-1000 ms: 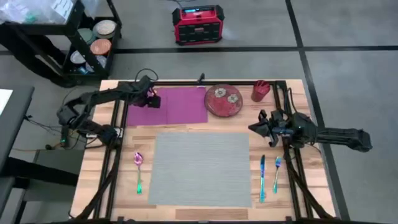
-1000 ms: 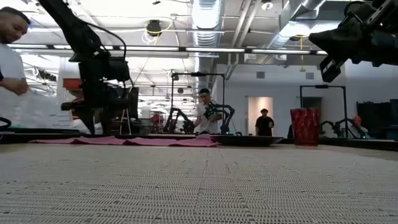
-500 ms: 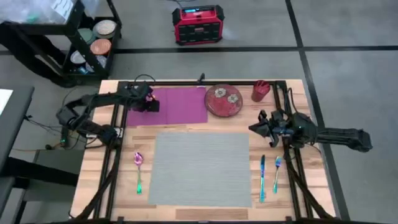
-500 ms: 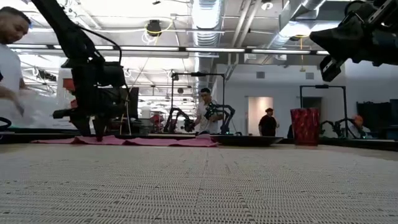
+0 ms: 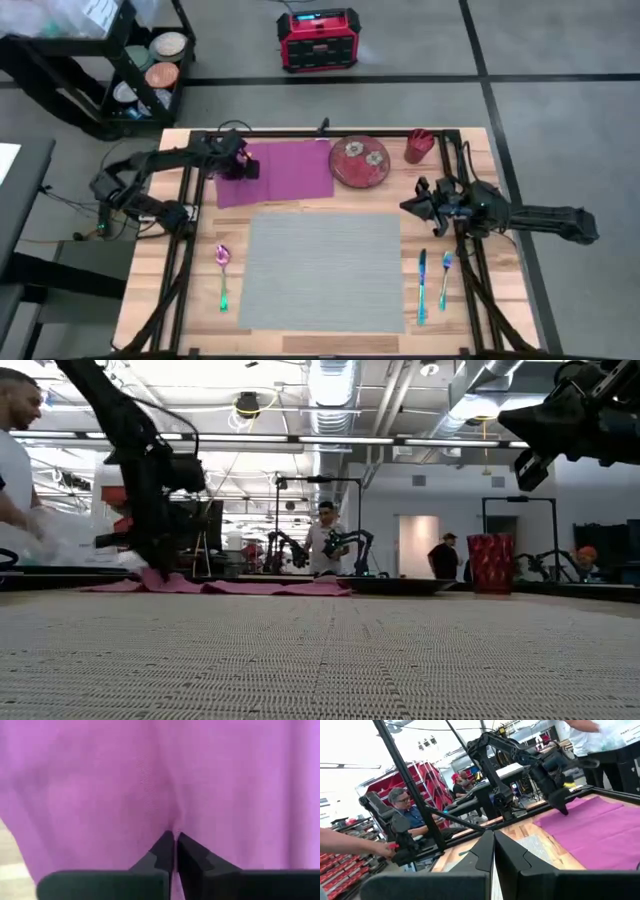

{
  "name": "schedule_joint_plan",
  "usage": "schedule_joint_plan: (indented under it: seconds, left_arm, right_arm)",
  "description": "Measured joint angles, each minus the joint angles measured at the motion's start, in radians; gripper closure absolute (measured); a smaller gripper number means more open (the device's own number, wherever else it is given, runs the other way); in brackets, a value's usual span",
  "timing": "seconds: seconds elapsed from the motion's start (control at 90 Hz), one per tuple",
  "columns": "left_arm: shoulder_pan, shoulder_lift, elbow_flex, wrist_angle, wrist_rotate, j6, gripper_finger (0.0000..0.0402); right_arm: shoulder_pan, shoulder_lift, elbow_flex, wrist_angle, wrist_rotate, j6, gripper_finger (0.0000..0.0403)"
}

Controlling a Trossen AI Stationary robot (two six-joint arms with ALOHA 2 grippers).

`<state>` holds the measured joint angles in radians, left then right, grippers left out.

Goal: Set table place
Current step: Fold the violet table napkin

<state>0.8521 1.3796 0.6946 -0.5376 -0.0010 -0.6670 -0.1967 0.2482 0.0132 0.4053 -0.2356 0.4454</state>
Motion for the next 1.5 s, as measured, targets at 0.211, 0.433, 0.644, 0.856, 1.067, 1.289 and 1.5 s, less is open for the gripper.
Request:
schedule_joint_plan:
  seconds: [0.211, 0.433, 0.644, 0.856, 1.067, 1.289, 1.5]
  left_arm:
    - [-0.06, 0.0, 0.134, -0.047, -0.003, -0.001, 0.0402]
    - [-0.101, 0.008, 0.167, -0.026, -0.008, -0.037, 0.0402]
    - [-0.141, 0.084, 0.18, -0.037, 0.032, -0.037, 0.0402]
    - [-0.174, 0.17, 0.323, -0.138, 0.027, 0.0, 0.0402]
    - [-0.19, 0.179, 0.418, -0.131, 0.017, -0.045, 0.0402]
    - [-0.205, 0.208, 0.417, -0.199, 0.01, -0.021, 0.0402]
    - [-0.248, 0.26, 0.417, -0.127, 0.027, -0.031, 0.0402]
  right_arm:
    - [0.0, 0.0, 0.0, 0.0, 0.0, 0.0, 0.0403]
    - [0.0, 0.0, 0.0, 0.0, 0.0, 0.0, 0.0403]
    - [0.0, 0.0, 0.0, -0.001, 0.0, 0.0, 0.0403]
    - [0.0, 0.0, 0.0, -0.001, 0.0, 0.0, 0.0403]
    - [0.0, 0.0, 0.0, -0.004, 0.0, 0.0, 0.0403]
    - [0.0, 0.0, 0.0, -0.007, -0.001, 0.0, 0.0403]
    - [0.001, 0.0, 0.001, -0.008, -0.002, 0.0, 0.0403]
